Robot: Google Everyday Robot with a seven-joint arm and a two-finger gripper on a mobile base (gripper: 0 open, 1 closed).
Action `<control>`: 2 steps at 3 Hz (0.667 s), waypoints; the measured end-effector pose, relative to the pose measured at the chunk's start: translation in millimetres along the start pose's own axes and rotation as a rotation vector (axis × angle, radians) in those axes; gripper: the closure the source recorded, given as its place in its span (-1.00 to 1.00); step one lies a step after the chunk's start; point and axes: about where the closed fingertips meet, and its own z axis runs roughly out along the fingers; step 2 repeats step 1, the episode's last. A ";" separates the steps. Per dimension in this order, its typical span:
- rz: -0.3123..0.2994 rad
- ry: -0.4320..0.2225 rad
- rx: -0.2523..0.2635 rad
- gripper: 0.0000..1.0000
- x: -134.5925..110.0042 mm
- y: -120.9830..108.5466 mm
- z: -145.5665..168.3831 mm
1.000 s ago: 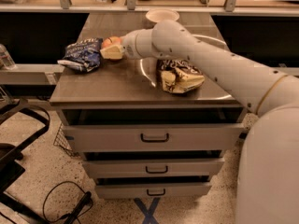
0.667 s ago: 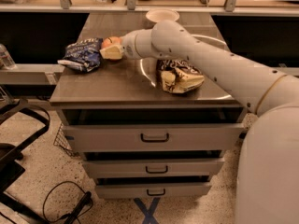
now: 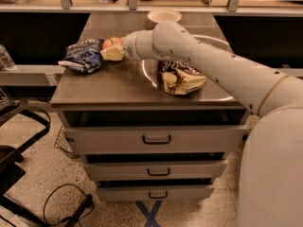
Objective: Move apple near blue chip bag
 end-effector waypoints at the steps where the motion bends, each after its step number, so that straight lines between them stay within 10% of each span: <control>1: 0.000 0.001 -0.003 -0.86 0.4 1.5 1.5; 2: 0.000 0.001 -0.003 -0.86 0.4 1.5 1.5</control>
Offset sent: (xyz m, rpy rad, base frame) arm 0.0000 0.0000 0.0000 0.0000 0.0000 0.0000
